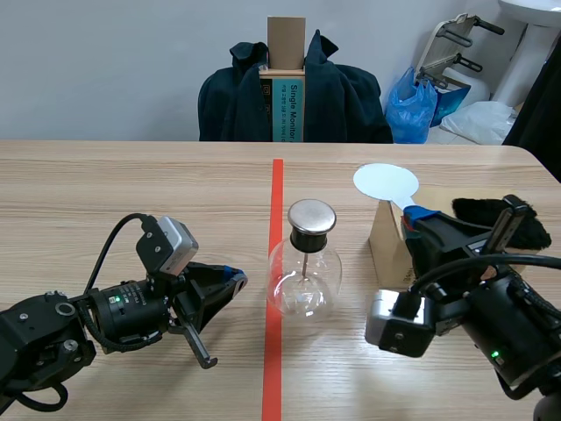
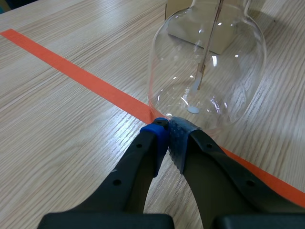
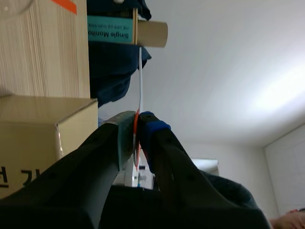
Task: Do the electroscope experiment.
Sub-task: 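Move the plate toward and away from the electroscope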
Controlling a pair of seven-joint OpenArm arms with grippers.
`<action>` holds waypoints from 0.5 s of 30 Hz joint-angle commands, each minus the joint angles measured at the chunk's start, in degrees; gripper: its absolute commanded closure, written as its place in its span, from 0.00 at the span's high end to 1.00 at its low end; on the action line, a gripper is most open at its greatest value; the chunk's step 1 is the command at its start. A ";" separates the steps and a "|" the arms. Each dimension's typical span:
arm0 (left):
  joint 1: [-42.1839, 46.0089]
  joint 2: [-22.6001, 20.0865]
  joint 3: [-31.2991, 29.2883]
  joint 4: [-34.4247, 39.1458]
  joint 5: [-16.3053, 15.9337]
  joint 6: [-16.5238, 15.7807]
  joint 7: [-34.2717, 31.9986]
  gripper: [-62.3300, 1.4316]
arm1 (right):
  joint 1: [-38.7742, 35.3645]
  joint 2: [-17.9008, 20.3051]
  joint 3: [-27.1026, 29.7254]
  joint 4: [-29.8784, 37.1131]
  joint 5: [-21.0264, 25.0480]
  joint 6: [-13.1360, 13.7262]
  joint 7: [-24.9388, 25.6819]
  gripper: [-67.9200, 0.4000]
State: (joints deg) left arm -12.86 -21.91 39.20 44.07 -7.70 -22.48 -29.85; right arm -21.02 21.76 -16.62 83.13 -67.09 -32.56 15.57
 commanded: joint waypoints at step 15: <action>-0.46 0.28 -0.52 1.29 -0.52 0.13 -0.55 0.05 | 0.04 0.63 0.59 0.37 0.39 -1.38 5.86 0.02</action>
State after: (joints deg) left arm -12.86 -21.91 39.20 44.07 -7.70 -22.48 -29.85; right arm -21.02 21.76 -16.62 83.13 -67.09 -32.82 21.26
